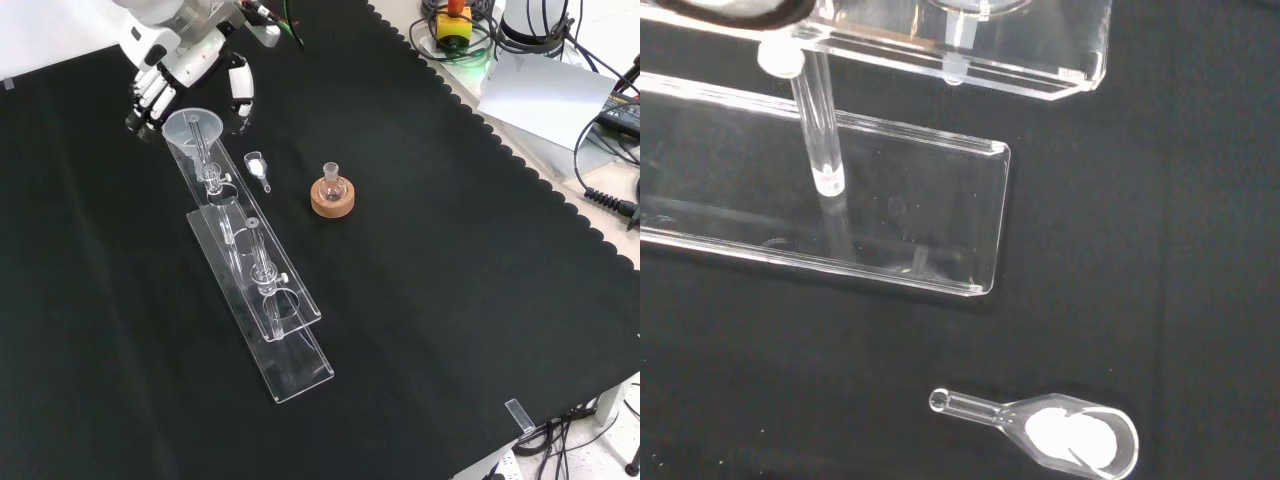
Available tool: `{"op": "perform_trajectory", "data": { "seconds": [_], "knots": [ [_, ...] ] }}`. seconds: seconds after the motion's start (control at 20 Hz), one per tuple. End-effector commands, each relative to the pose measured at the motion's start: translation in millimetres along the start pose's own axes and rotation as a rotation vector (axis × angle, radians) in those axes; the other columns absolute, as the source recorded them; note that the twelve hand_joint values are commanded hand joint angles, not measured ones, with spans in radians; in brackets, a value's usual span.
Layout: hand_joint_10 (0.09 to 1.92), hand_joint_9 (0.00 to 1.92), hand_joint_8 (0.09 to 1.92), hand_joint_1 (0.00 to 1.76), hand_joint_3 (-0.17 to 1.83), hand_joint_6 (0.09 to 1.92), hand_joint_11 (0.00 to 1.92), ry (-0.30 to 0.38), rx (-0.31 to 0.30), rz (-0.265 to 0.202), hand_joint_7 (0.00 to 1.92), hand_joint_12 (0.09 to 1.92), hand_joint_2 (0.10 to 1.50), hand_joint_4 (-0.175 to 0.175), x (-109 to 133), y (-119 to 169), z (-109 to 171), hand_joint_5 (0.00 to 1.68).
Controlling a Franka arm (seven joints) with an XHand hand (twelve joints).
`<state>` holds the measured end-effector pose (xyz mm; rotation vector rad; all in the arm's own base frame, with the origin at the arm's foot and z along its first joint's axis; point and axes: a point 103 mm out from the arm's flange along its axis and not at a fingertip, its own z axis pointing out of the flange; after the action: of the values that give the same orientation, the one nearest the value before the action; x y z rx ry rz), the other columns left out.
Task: Pick up the funnel from the transparent funnel stand.
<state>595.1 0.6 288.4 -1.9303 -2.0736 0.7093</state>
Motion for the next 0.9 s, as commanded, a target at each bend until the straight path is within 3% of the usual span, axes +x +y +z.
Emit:
{"op": "perform_trajectory", "data": {
  "seconds": [0.05, 0.5, 0.9],
  "knots": [
    [0.88, 0.01, 0.10, 0.72, 0.53, 0.09, 0.18, -0.026, 0.014, 0.003, 0.00, 1.53, 0.64, -0.028, 1.4, 7.2, 4.4, 0.07],
    [0.89, 0.11, 0.17, 0.75, 0.57, 0.09, 0.23, -0.042, 0.063, 0.004, 0.00, 1.52, 0.62, -0.016, 3.7, 15.5, 8.2, 0.09],
    [0.88, 0.13, 0.24, 0.77, 0.59, 0.09, 0.24, -0.072, 0.067, 0.014, 0.00, 1.51, 0.61, -0.009, 3.6, 16.3, 10.6, 0.11]
  ]
}}
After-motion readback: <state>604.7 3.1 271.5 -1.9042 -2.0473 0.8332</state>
